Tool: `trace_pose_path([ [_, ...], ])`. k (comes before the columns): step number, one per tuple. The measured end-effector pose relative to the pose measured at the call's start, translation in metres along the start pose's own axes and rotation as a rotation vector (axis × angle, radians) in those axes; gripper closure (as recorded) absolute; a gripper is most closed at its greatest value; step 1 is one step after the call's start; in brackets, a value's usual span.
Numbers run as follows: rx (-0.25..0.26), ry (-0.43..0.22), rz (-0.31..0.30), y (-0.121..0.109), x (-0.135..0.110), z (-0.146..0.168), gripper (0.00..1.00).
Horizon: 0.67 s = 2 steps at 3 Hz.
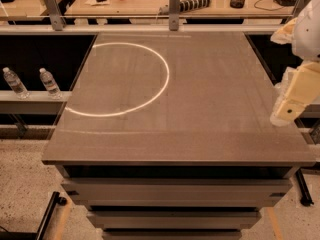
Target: Move water bottle near apple
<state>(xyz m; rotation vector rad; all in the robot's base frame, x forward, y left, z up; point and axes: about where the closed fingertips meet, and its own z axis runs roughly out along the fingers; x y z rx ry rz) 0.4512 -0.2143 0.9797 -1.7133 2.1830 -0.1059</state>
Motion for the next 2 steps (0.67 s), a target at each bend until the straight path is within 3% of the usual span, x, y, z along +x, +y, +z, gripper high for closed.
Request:
trace_pose_path([
  [1,0.03,-0.056,-0.035,-0.026,-0.016,0.013,0.0],
  [2,0.032,-0.136,-0.068,-0.068,-0.046,0.059,0.0],
])
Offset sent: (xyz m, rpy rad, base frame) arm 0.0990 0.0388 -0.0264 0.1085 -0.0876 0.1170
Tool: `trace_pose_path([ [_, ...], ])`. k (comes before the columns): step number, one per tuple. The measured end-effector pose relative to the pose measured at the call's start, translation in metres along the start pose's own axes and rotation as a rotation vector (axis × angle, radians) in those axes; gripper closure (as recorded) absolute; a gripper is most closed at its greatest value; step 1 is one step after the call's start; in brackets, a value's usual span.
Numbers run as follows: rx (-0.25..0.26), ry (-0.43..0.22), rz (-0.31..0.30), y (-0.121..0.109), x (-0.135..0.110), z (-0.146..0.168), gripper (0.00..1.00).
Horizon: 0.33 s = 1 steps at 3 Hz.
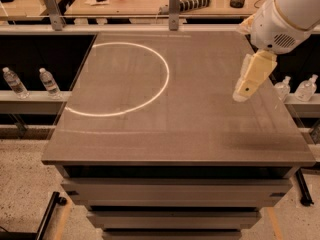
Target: Move water bottle near apple
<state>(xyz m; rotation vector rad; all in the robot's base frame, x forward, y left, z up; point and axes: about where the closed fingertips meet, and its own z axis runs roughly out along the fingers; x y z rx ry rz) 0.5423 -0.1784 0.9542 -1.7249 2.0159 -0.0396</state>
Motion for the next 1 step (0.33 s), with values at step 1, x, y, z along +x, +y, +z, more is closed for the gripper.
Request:
trace_pose_path([
  [1,0.0,0.0,0.0,0.0,0.0,0.0,0.0],
])
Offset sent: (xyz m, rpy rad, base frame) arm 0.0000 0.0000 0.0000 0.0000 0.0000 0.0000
